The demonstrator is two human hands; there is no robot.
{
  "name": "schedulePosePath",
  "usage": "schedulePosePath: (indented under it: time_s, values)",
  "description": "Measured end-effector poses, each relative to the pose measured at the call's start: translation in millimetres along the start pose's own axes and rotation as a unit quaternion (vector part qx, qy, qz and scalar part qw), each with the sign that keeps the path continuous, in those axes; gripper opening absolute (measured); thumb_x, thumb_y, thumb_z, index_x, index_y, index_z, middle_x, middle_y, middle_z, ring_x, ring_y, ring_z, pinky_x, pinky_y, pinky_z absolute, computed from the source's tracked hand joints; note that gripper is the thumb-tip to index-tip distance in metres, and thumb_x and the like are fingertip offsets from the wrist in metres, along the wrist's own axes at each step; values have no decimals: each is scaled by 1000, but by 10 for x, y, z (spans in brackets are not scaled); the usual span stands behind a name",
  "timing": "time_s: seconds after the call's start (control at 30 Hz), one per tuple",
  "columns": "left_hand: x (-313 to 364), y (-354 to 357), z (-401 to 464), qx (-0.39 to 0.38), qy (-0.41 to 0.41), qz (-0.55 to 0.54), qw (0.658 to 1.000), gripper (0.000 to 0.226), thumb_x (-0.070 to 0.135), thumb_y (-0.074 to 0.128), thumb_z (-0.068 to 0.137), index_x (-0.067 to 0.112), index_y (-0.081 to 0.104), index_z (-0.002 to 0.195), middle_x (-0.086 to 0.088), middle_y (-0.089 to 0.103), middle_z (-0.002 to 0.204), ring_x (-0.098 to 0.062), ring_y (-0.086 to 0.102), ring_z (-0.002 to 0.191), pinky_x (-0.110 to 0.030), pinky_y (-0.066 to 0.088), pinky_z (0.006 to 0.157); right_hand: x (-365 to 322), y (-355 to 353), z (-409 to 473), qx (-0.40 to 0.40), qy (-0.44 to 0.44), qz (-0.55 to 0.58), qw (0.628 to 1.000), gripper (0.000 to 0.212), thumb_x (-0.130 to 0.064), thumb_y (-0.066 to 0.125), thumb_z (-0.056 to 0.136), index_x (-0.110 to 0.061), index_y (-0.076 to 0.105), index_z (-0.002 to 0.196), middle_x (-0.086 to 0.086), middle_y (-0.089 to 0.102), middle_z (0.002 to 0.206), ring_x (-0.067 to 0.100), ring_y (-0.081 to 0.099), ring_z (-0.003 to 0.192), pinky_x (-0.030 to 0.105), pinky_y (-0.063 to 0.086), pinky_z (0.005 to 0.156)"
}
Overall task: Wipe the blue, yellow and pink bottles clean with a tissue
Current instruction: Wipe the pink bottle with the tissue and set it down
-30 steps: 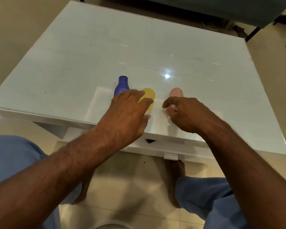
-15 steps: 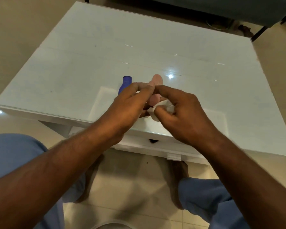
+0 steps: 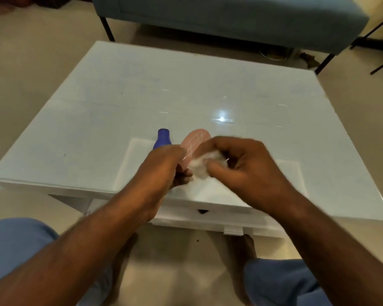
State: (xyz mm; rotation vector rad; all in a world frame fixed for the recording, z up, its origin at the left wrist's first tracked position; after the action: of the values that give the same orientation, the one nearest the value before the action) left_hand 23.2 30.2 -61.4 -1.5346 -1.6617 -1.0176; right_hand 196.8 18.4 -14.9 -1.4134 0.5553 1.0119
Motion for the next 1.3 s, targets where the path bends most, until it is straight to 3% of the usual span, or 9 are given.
schedulePosePath:
  time_s: [0.07, 0.17, 0.4, 0.53, 0.63, 0.73, 0.83, 1.03, 1.3]
  values:
    - [13, -11, 0, 7, 27, 69, 997, 28, 33, 52, 99, 15, 67, 114, -6, 73, 80, -12, 70, 65, -24, 58, 63, 96, -190, 51, 102, 36, 28, 994, 16, -15, 74, 92, -29, 77, 101, -10, 76, 94, 12, 73, 83, 38, 63, 70]
    - [0, 4, -39, -1, 103, 144, 984, 26, 40, 48, 102, 26, 67, 113, 6, 71, 72, -10, 68, 70, -20, 54, 65, 177, -311, 71, 182, 63, 19, 981, 15, -24, 75, 91, -31, 75, 104, -11, 74, 96, 2, 68, 77, 17, 51, 64]
    - [59, 45, -59, 44, 168, 210, 962, 47, 50, 35, 104, 24, 70, 85, 8, 66, 64, -8, 62, 64, -20, 47, 62, -29, 152, 2, 79, -77, -132, 985, 21, -22, 70, 93, -28, 73, 113, -13, 71, 104, 5, 65, 91, 20, 56, 78]
    - [64, 14, -54, 63, 176, 216, 958, 51, 50, 34, 104, 28, 71, 78, 4, 71, 73, -12, 64, 66, -29, 53, 70, 88, -62, 99, 116, 1, -127, 985, 19, -21, 72, 90, -30, 78, 105, -12, 73, 96, 9, 65, 88, 39, 58, 80]
    - [93, 29, -77, 73, 182, 217, 956, 46, 49, 33, 105, 55, 69, 77, 22, 69, 77, 0, 64, 68, -25, 50, 68, 121, -139, 103, 146, 27, -124, 981, 17, -18, 72, 92, -25, 80, 106, -9, 74, 97, 8, 66, 88, 39, 58, 82]
    - [60, 61, -65, 65, 190, 207, 958, 44, 51, 32, 105, 33, 71, 93, 13, 72, 92, 1, 65, 74, -15, 46, 64, -36, 107, -5, 101, -53, -150, 982, 22, -15, 71, 95, -19, 78, 115, -4, 73, 109, 9, 65, 99, 30, 56, 88]
    - [21, 44, -71, 62, 183, 183, 964, 42, 52, 32, 104, 32, 63, 84, 14, 67, 73, 1, 65, 71, -6, 47, 54, -110, 233, -42, 62, -102, -175, 977, 24, -10, 71, 94, -15, 77, 116, 0, 72, 112, 15, 66, 101, 30, 56, 88]
    - [9, 41, -64, 48, 188, 176, 965, 29, 46, 32, 107, 33, 58, 101, -3, 65, 98, -15, 61, 79, -28, 55, 72, 123, -163, 69, 150, 30, -194, 969, 13, -23, 71, 94, -25, 76, 105, -11, 67, 95, 11, 63, 91, 40, 58, 86]
    - [64, 73, -107, 66, 245, 195, 947, 38, 45, 32, 107, 28, 58, 83, -1, 61, 75, -8, 61, 67, -15, 48, 57, -107, 236, -93, 41, -89, -148, 984, 13, -17, 73, 90, -20, 70, 102, -8, 65, 98, 9, 59, 87, 29, 55, 78]
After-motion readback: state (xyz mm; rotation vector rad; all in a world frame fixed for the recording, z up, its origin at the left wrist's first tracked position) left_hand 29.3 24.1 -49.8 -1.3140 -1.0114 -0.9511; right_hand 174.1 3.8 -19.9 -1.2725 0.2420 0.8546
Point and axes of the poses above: each hand's wrist, its own z-axis towards the middle knuckle, its own y-axis out of the palm, x = y × z, the point moved 3 cm from there along z, towards the middle knuckle
